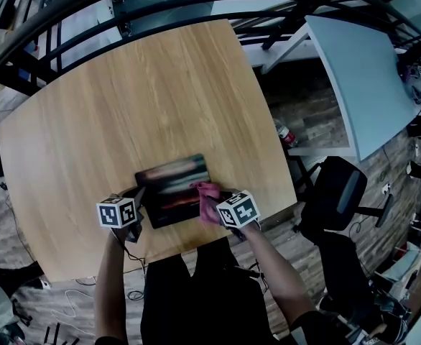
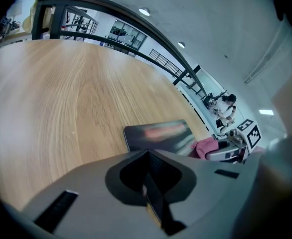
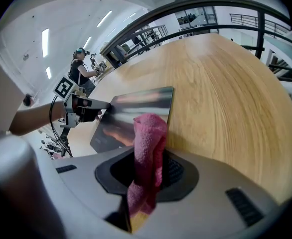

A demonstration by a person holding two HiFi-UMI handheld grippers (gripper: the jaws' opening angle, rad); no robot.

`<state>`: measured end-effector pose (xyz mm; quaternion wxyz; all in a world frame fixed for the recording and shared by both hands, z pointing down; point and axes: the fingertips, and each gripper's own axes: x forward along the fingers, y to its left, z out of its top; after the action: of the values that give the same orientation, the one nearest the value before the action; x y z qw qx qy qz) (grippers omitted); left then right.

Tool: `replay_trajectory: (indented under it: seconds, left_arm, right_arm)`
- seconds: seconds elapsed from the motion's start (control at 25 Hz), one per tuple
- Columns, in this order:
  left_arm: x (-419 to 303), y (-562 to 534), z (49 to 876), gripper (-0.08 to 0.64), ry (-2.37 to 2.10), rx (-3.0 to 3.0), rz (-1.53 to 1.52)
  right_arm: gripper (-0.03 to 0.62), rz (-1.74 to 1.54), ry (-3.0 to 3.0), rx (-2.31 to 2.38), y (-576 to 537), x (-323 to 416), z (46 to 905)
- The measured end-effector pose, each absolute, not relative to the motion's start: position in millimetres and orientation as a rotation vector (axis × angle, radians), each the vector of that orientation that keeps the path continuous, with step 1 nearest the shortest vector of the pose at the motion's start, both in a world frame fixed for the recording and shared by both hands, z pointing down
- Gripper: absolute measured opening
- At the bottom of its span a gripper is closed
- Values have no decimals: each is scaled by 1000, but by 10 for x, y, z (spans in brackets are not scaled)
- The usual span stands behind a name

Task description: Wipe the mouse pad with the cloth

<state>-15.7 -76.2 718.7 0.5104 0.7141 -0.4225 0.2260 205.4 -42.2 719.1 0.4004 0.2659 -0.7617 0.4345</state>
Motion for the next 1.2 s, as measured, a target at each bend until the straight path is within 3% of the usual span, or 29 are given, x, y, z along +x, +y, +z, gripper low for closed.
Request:
replay_trajectory:
  seconds: [0.4, 0.64, 1.2]
  left_arm:
    - [-173, -753, 7216, 23, -1049, 1707, 538]
    - [-168, -751, 7200, 23, -1086, 1652, 467]
    - [-40, -721, 6831, 25, -1232, 1662, 336]
  right_arm:
    - [97, 1027, -1874, 662, -454, 2207, 7246]
    - [100, 846, -1797, 790, -663, 2669, 7209]
    - [100, 577, -2042, 1105, -1396, 2730, 6319]
